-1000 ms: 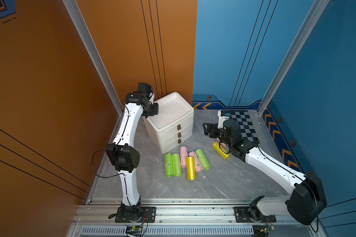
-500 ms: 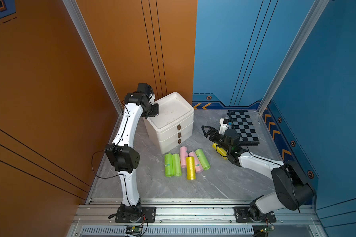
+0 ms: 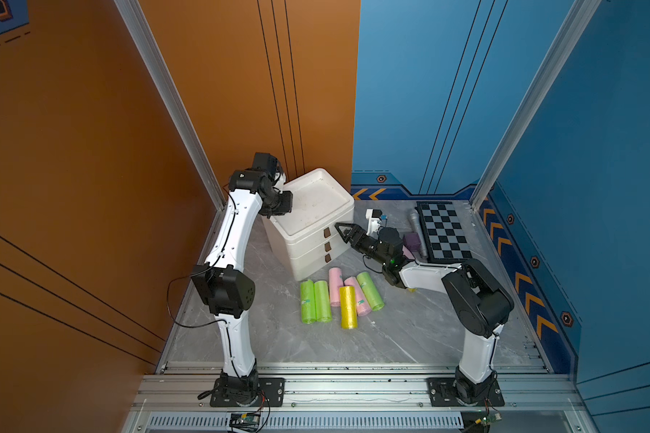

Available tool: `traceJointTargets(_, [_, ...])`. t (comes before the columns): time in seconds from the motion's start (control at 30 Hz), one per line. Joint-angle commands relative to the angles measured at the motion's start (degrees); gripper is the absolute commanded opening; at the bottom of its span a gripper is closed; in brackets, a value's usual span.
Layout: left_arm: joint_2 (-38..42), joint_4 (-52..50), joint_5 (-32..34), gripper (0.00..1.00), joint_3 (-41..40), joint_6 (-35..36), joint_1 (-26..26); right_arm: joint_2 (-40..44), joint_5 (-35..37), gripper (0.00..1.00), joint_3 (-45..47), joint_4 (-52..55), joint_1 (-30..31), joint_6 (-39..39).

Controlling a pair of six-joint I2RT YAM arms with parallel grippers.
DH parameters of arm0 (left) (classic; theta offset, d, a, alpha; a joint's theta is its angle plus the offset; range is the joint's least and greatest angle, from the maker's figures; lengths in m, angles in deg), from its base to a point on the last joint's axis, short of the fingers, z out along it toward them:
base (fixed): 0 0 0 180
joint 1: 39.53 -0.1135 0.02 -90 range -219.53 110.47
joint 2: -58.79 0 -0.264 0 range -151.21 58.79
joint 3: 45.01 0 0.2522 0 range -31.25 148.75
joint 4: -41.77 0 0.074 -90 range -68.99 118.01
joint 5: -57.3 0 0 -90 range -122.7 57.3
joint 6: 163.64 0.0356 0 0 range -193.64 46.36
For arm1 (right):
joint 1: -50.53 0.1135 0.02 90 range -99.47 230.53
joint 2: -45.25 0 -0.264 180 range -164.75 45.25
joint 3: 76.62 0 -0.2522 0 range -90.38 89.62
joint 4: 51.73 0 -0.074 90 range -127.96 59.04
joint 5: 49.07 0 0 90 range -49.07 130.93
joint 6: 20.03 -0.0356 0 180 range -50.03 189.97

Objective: Sort the rolls of trash bags by color and place them into the drawer
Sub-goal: Open the drawer in the storage box.

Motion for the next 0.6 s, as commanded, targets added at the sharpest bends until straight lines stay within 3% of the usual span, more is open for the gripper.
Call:
traceJointTargets(0.0, [0.56,-4.21,-0.56,0.0,-1.78,0.14,0.5,-0.88,-0.52,0.83,-1.7,-2.51,1.49,-0.52])
traceJointTargets(0.57, [1.66,-4.18,3.77,0.0,0.5,0.35,-1.17,-2.52,1.06,0.8,-3.36,-1.03,3.97,-0.87])
